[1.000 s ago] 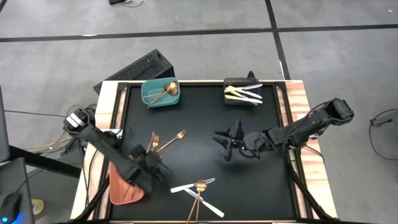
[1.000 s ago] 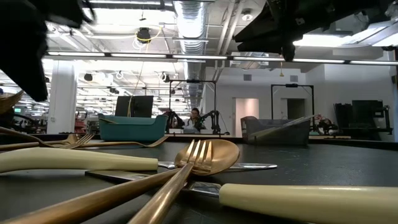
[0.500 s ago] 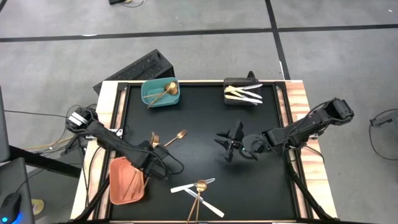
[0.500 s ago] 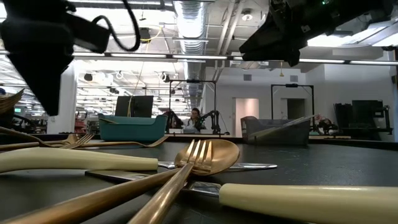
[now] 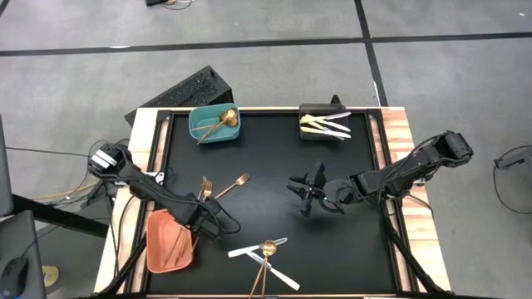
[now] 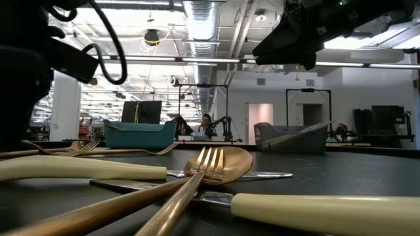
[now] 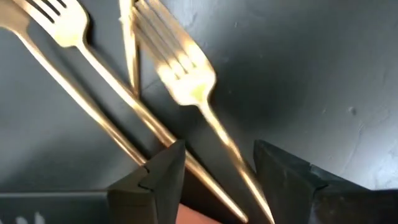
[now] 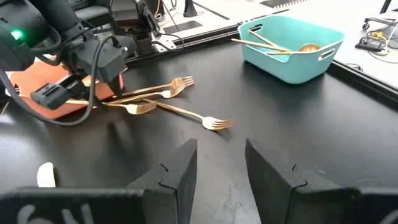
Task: Sort silverware by color (type)
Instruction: Put the gold fork into the orange bin
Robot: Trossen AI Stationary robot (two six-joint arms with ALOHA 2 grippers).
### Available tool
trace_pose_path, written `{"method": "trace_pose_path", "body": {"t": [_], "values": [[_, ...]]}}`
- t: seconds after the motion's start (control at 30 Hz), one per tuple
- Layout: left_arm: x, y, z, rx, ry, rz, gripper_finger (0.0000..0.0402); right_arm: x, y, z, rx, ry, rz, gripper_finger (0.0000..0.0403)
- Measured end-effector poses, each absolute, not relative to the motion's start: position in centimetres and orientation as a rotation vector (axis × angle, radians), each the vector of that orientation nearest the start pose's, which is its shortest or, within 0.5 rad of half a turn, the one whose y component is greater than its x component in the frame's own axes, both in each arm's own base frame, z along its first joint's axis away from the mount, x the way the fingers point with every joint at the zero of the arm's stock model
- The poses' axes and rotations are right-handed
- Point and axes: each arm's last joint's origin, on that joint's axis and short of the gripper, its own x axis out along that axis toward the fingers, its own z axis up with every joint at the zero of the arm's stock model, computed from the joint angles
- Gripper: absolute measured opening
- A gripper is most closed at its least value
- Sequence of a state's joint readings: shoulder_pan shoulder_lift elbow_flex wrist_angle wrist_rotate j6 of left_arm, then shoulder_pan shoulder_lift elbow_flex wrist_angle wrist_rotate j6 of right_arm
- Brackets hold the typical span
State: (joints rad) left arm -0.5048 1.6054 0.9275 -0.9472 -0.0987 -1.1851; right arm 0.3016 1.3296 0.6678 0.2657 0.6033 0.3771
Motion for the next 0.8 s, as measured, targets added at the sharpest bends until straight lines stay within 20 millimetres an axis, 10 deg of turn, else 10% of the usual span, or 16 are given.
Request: {"method": "trace_pose_path", "body": {"t": [0.53,0.8], "values": [[22.3,-12.8,17.0,-0.410,1.458,0.563,0.0011,26.4,6.5,22.2,0.198,0.292,-0.359,0.0155],[21.9,-14.6,21.3,-0.256,1.296,0.698,0.0014,26.4,6.5,22.2,0.199,0.291,-0.359,0.0155]]}}
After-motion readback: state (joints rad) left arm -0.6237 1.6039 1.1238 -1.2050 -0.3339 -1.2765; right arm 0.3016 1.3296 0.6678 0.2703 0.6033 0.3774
